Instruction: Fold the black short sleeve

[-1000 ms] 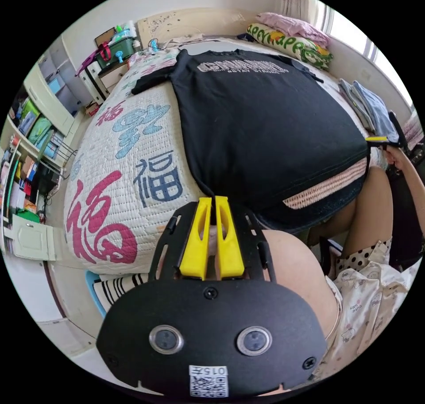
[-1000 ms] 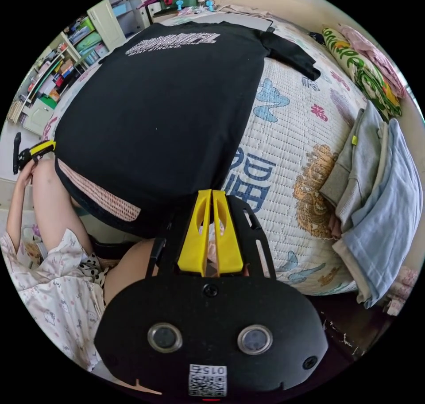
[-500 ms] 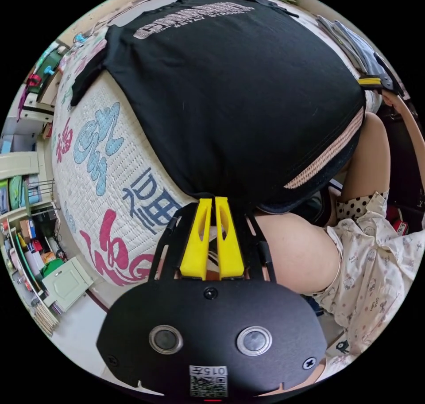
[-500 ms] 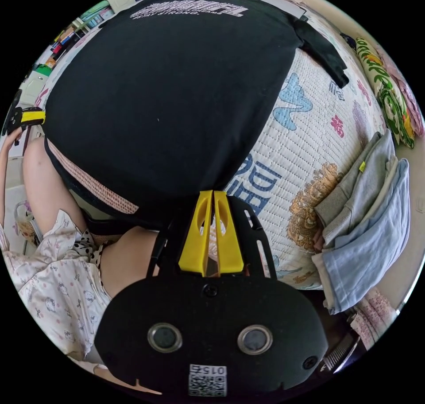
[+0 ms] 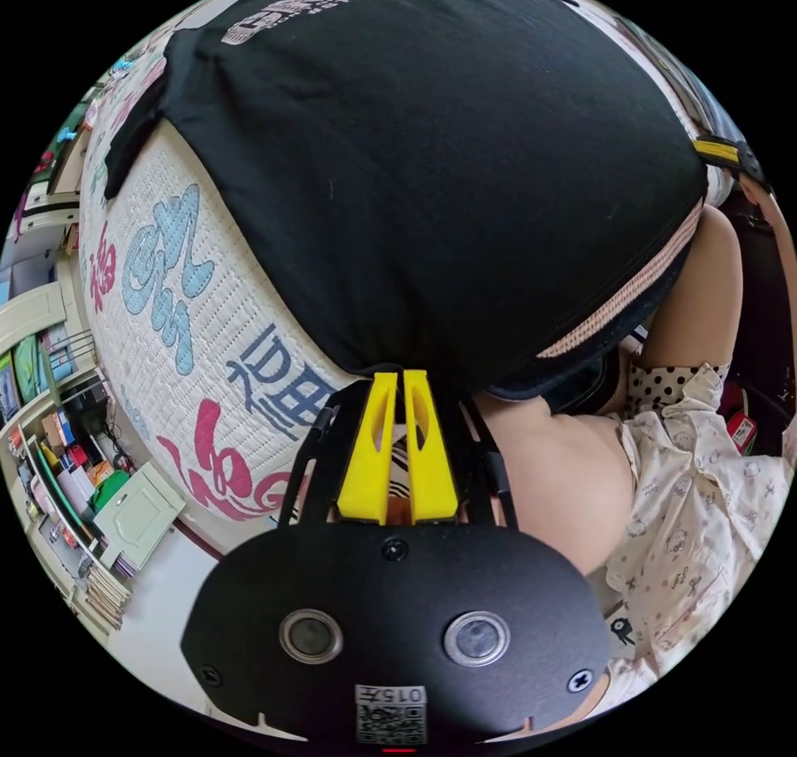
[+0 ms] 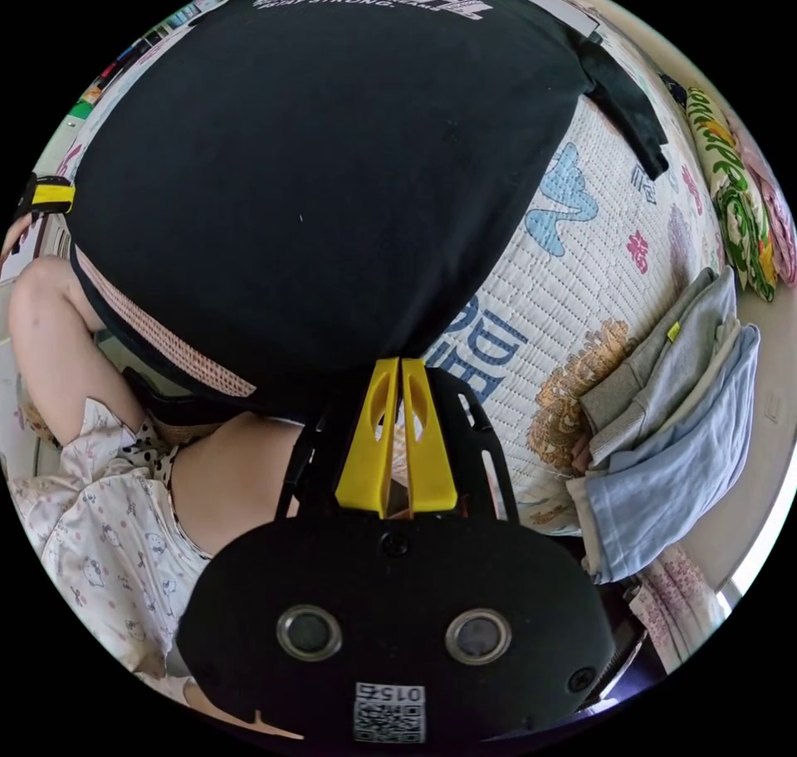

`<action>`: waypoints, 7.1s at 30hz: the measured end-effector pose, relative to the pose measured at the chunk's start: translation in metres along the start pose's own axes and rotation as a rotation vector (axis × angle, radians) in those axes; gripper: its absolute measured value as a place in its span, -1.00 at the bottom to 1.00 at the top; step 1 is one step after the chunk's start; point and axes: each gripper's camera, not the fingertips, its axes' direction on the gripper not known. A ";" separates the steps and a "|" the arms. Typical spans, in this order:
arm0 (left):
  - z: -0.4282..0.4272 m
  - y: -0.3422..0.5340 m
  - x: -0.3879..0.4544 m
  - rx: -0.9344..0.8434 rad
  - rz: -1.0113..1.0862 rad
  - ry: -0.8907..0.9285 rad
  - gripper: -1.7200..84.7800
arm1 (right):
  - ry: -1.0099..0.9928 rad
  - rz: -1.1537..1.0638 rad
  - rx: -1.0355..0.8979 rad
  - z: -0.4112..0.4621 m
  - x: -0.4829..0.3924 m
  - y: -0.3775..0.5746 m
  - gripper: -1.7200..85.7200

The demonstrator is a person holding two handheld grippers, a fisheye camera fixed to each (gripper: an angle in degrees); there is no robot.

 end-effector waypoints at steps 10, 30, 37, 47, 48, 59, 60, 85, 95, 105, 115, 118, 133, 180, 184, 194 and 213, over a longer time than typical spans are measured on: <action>0.058 -0.019 -0.046 -0.085 -0.053 0.017 -0.97 | -0.004 -0.134 -0.017 -0.026 0.039 0.003 -0.97; 0.168 0.143 -0.188 0.267 -0.088 0.277 -0.94 | -0.592 0.135 0.593 -0.118 0.371 0.172 -0.81; 0.081 0.139 -0.261 0.661 -0.083 0.180 -0.84 | -0.773 0.669 0.976 -0.150 0.559 0.127 -0.70; 0.081 -0.175 -0.158 0.833 0.283 0.170 -0.76 | -0.811 0.896 1.028 -0.143 0.652 0.027 -0.89; 0.088 -0.212 -0.133 0.829 0.336 0.166 -0.76 | -0.843 0.865 1.053 -0.141 0.654 0.036 -0.91; 0.190 -0.402 0.048 0.623 0.581 -0.141 -0.75 | -0.911 0.700 1.093 -0.155 0.664 0.058 -0.94; 0.203 -0.411 0.049 0.610 0.552 -0.194 -0.75 | -0.915 0.694 1.096 -0.155 0.664 0.059 -0.94; 0.332 0.006 -0.324 1.078 -0.124 0.100 -0.80 | -0.552 -0.211 1.077 -0.186 0.370 0.023 -0.91; 0.329 -0.047 -0.325 0.835 0.077 0.088 -0.72 | -0.516 -0.242 1.031 -0.135 0.298 0.002 -0.91; 0.294 -0.046 -0.375 0.954 -0.063 0.471 -0.93 | -0.489 -0.321 0.997 -0.081 0.245 -0.022 -0.90; 0.205 -0.088 -0.369 0.926 -0.092 0.300 -0.73 | -0.231 -0.273 0.994 -0.054 0.262 -0.049 -0.76; 0.189 -0.164 -0.346 0.859 -0.034 0.333 -0.71 | -0.195 -0.293 0.891 -0.039 0.257 -0.089 -0.72; 0.117 -0.354 -0.236 0.738 -0.018 0.204 -0.92 | -0.176 -0.045 0.919 0.057 0.278 -0.138 -0.92; -0.282 -0.089 -0.250 1.119 -0.597 0.239 -0.70 | -0.613 0.086 1.325 0.148 0.316 0.077 -0.97; -0.268 0.003 -0.311 1.091 -0.913 0.296 -0.65 | -0.853 0.068 1.577 0.120 0.266 0.144 -0.97; -0.316 -0.014 -0.361 1.092 -0.848 0.505 -0.65 | -1.131 -0.216 1.565 0.128 0.153 0.139 -0.97; -0.444 0.021 -0.304 1.099 -0.562 0.625 -0.71 | -0.379 -0.253 0.595 0.411 -0.148 -0.443 -0.71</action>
